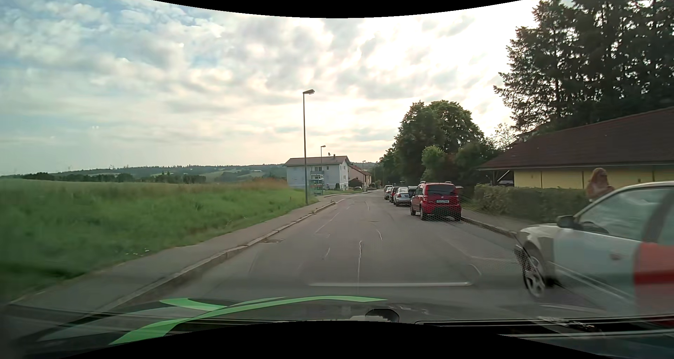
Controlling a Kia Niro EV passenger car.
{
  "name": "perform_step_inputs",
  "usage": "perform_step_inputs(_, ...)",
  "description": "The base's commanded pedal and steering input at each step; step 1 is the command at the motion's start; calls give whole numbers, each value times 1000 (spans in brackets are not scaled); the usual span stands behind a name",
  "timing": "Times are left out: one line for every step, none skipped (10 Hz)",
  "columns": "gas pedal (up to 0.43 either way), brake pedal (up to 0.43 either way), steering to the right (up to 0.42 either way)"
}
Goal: Follow the waypoints while adhering to traffic rules and regulations
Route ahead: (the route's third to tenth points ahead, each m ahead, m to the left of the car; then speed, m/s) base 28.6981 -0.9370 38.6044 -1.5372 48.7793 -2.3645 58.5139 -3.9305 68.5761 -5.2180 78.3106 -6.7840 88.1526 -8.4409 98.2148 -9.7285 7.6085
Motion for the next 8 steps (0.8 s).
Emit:
perform_step_inputs(130, 0, 8)
perform_step_inputs(130, 0, 8)
perform_step_inputs(130, 0, 8)
perform_step_inputs(130, 0, 6)
perform_step_inputs(130, 0, 6)
perform_step_inputs(130, 0, 6)
perform_step_inputs(130, 0, 6)
perform_step_inputs(110, 0, 6)
